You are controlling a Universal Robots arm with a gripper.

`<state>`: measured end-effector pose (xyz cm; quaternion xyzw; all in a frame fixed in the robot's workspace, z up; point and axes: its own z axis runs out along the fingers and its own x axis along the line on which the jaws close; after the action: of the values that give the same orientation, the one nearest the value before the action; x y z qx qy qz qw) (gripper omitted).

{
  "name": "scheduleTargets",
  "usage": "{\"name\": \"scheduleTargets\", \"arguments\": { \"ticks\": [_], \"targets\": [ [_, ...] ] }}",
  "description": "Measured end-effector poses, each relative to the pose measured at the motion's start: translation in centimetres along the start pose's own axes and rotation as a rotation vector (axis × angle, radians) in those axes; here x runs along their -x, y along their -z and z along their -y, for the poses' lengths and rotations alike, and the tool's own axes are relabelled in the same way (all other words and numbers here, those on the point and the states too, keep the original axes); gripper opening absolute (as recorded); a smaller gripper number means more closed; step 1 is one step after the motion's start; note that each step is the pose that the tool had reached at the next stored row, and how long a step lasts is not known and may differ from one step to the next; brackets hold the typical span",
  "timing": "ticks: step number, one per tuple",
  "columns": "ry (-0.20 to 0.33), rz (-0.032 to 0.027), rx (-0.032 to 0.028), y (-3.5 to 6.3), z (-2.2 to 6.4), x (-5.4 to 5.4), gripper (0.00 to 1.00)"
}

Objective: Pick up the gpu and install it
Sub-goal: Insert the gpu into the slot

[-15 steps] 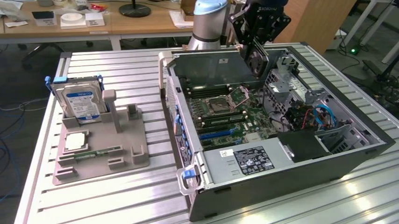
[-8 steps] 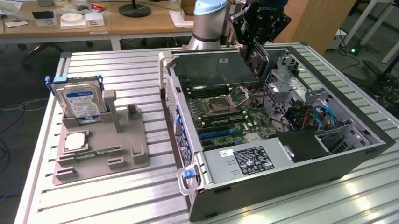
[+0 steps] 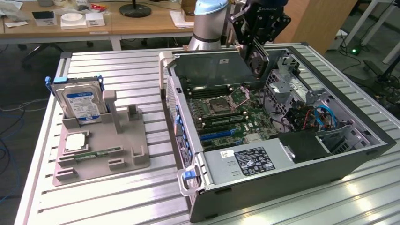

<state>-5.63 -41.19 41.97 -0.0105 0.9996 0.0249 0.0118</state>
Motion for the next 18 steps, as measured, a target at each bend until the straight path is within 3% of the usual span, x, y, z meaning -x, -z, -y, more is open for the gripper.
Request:
{"name": "scheduleTargets", "arguments": {
  "ticks": [18],
  "targets": [
    [0.097, -0.0049, 0.0025, 0.00, 0.01, -0.20, 0.28]
  ]
}}
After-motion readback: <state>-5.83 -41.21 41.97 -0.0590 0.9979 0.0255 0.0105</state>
